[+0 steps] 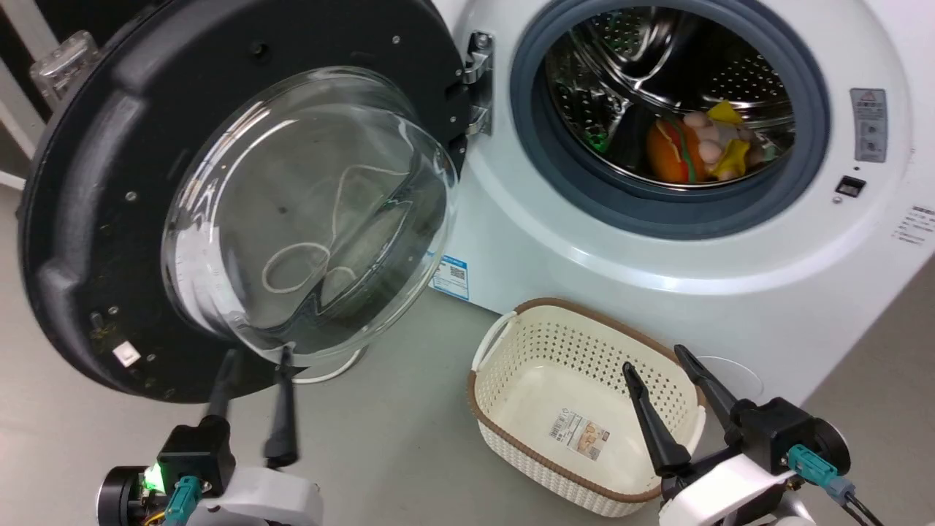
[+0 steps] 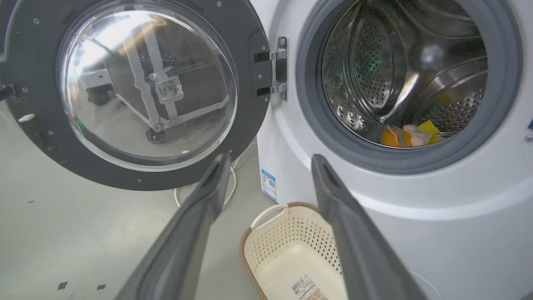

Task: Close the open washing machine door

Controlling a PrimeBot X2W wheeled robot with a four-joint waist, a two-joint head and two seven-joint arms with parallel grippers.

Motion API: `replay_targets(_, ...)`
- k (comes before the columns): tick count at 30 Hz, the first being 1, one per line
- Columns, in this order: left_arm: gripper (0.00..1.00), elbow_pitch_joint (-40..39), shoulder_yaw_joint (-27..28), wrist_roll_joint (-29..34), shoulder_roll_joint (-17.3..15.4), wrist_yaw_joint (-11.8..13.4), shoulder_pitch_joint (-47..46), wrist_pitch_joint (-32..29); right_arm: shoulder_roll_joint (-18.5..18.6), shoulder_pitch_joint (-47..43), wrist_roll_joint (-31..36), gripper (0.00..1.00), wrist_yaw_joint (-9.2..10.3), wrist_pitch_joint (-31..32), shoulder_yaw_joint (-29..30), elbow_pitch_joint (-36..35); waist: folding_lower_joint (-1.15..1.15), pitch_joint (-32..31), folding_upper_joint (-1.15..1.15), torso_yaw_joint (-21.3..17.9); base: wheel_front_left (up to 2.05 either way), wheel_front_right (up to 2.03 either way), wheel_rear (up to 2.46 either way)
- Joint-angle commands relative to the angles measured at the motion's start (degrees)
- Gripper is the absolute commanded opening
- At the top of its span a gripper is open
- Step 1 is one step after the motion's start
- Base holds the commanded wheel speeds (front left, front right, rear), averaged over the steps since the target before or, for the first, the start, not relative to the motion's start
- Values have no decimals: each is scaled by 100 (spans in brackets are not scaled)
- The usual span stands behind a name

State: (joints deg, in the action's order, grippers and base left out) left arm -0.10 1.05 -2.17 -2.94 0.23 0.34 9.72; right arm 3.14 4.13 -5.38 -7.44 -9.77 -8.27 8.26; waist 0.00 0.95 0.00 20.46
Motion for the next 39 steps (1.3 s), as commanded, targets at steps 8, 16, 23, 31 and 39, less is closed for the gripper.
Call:
replay_targets(8,0,-144,230,-169,4,-132,7,151,-19,106,-130,100,-3,-146,-47,88,0,14,0,218,0,0,0)
replay_targets(16,0,-754,826,-431,-254,-523,-429,247,-21,28,-160,100,-4,-242,-36,134,0,26,0,429,0,0,0)
replay_targets(23,0,-480,1369,-1337,-810,-664,-1373,331,-22,-49,-121,100,-4,-325,84,131,0,140,0,597,0,0,0)
replay_targets(31,0,1008,1938,-3207,-1603,-719,-2748,-399,-24,5,-104,100,-4,-421,219,55,0,384,0,549,0,0,0)
replay_targets(39,0,2832,2323,-5047,-2250,-717,-3740,-2094,-14,151,-99,100,-5,-517,252,114,0,603,0,456,0,0,0)
